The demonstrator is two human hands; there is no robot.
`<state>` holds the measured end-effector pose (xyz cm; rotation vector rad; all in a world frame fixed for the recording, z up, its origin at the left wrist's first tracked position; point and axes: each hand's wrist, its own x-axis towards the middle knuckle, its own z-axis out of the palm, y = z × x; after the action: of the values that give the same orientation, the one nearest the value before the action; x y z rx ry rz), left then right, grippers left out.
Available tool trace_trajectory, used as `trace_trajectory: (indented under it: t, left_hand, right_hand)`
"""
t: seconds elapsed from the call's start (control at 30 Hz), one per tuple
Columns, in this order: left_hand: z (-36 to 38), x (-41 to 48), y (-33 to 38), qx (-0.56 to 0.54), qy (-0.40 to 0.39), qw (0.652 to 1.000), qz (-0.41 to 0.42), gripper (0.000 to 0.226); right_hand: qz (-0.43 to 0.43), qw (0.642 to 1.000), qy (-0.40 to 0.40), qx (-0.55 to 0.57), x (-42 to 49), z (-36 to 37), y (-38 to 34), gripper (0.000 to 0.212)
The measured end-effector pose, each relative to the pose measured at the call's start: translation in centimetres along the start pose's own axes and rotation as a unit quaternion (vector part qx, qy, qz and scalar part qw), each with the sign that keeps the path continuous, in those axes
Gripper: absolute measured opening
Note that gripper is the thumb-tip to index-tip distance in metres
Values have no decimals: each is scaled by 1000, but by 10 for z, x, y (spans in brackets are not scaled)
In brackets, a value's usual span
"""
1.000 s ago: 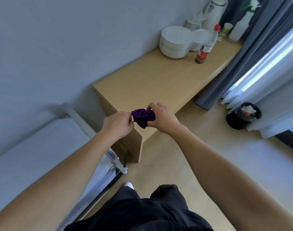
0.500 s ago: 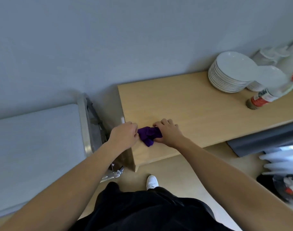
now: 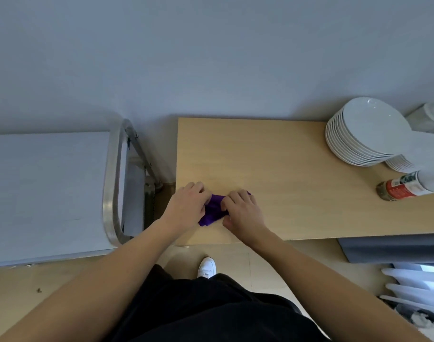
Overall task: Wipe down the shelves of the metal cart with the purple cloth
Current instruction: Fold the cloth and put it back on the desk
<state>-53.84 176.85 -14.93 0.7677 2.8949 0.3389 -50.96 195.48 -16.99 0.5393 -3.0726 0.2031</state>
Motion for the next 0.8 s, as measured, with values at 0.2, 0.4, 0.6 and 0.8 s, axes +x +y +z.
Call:
trace_trajectory:
  t: [0.2,0.4,0.6,0.8]
  left_hand:
    - [7,-27,10,-5,-122,989,88,22]
    - [7,-31,19,-52,-42,998,23,38]
    - [42,-41,33,49,-161,985,-25,72]
    - [53,-25,-1,92,-112,989,-4,74]
  right_hand:
    - [-121,976,-178,39,-3,-13,8,17]
    - [-60,994,-35,85,-7,-2,17,16]
    - [-34,993,-83,75,-31,26,27,43]
    - [42,990,-129,40,-12,35,18,52]
